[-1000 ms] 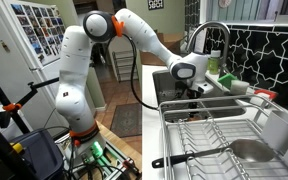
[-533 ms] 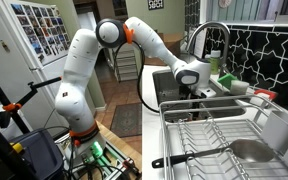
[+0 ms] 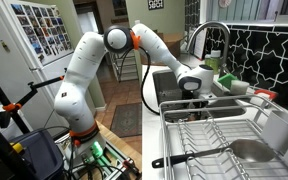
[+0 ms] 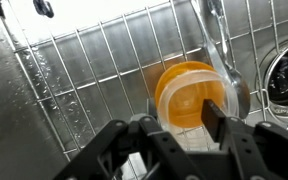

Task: Take the container out of the sink then empty it and place it upside down on the edge of the sink

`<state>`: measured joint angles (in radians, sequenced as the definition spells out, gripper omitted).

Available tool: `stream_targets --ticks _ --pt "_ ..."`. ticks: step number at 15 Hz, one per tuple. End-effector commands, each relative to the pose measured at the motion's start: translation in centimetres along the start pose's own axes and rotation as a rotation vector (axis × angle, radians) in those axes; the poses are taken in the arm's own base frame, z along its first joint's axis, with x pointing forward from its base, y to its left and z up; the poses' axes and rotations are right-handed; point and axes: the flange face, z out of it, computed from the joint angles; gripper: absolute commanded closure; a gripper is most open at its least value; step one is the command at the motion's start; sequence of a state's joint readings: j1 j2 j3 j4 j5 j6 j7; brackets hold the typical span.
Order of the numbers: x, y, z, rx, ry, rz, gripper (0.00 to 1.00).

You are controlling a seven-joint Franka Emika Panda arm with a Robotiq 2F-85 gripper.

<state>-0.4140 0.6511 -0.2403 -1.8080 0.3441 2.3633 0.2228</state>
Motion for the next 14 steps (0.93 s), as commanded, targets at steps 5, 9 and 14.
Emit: stream_targets --ticks 5,9,14 --pt "1.3 -0.1 1.3 0.032 0.004 0.003 1.0" --pt "1.2 0.1 0.6 0.036 0.011 -0.003 0.97" --pt "-0.4 0.0 -4.1 0.022 0.053 -0.047 0.97"
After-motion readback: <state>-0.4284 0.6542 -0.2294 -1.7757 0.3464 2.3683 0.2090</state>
